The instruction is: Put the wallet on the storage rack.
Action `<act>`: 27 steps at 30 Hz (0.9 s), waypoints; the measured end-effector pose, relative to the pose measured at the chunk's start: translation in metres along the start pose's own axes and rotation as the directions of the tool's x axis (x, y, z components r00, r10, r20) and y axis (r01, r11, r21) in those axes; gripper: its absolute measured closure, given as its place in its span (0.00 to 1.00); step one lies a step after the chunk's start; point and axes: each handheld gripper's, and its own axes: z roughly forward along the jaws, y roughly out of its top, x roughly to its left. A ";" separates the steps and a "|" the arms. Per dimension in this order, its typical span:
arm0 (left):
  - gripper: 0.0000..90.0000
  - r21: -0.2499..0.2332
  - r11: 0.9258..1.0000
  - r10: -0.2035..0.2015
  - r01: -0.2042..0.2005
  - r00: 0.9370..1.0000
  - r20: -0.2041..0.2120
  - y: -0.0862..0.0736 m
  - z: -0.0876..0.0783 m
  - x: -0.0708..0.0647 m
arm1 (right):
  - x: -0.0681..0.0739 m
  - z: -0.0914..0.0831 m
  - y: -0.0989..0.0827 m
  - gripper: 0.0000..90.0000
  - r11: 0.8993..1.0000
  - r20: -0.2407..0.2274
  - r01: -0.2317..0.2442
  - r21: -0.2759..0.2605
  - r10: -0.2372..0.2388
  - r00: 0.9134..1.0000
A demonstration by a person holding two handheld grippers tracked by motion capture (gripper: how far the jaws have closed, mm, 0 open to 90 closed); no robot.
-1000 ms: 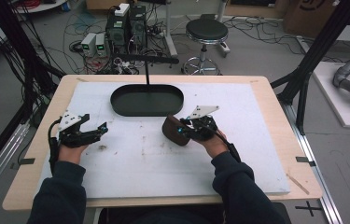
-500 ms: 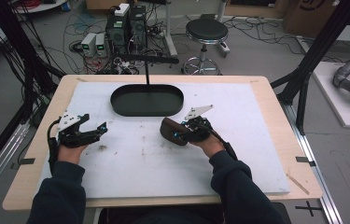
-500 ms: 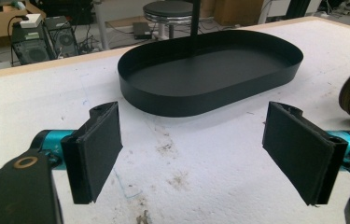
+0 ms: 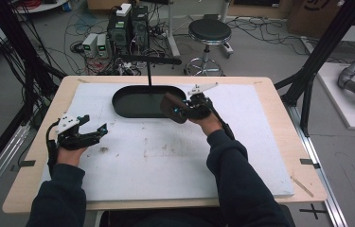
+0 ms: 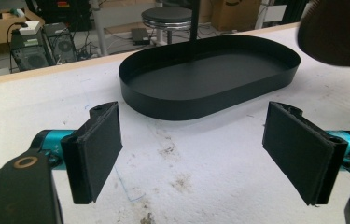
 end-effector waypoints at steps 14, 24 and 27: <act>0.22 0.006 1.000 0.005 -0.005 1.000 0.011 -0.001 0.002 -0.001 | -0.027 0.073 0.032 0.71 0.996 0.074 -0.085 -0.003 0.085 0.994; 0.22 0.003 1.000 -0.003 0.003 1.000 0.002 -0.003 -0.001 0.002 | -0.034 0.097 0.014 0.58 0.974 0.080 -0.225 -0.019 0.226 0.971; 0.22 0.008 1.000 0.001 -0.001 1.000 0.000 -0.003 -0.001 0.002 | -0.039 0.090 0.016 0.44 0.974 0.154 -0.224 -0.033 0.226 0.962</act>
